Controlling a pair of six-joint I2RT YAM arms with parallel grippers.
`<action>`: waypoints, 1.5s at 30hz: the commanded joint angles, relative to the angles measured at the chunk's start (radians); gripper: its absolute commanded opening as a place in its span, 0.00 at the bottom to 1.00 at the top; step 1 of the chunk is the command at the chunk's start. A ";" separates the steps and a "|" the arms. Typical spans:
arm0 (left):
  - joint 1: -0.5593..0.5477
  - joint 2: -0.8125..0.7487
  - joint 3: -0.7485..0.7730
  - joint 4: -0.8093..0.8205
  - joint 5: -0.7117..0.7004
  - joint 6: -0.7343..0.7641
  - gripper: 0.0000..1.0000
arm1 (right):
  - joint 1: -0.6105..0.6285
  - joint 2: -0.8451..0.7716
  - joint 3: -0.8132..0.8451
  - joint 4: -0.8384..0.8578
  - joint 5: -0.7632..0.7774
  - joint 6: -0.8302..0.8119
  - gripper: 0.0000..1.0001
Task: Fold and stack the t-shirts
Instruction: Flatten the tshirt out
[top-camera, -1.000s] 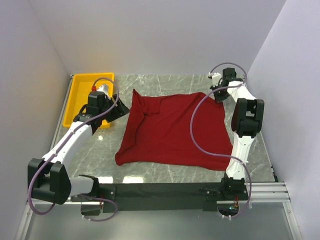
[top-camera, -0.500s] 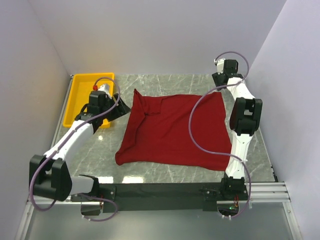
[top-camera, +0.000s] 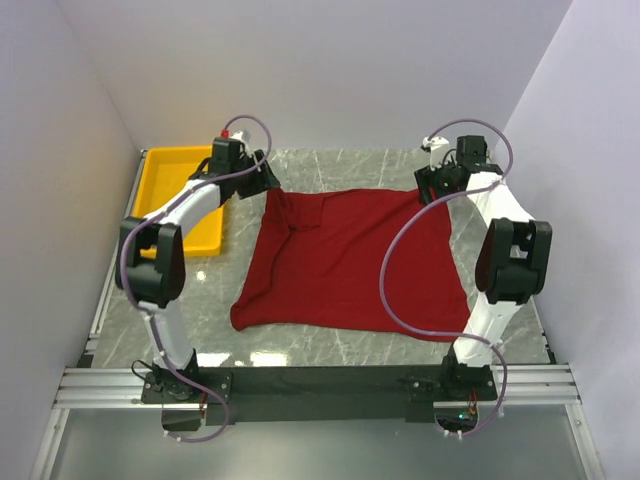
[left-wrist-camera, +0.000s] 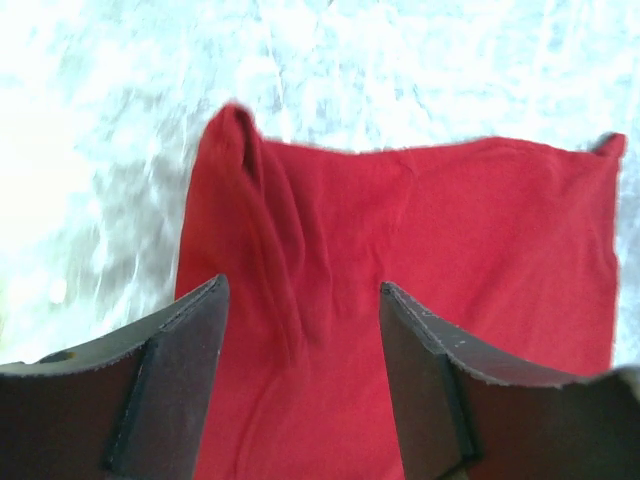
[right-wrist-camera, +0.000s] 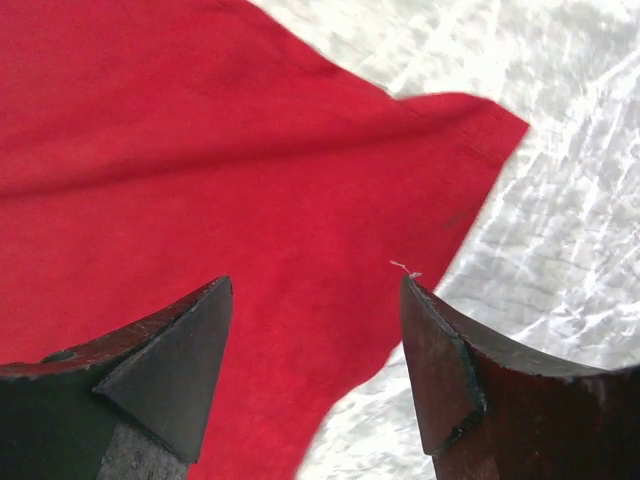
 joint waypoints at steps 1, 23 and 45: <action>-0.034 0.065 0.128 -0.078 0.026 0.048 0.67 | -0.014 -0.072 -0.044 0.004 -0.123 0.040 0.73; -0.239 0.112 -0.015 -0.172 -0.371 -0.543 0.62 | -0.023 -0.190 -0.213 -0.005 -0.269 0.092 0.72; -0.215 0.204 0.105 -0.151 -0.309 -0.508 0.26 | -0.042 -0.219 -0.256 0.009 -0.281 0.109 0.71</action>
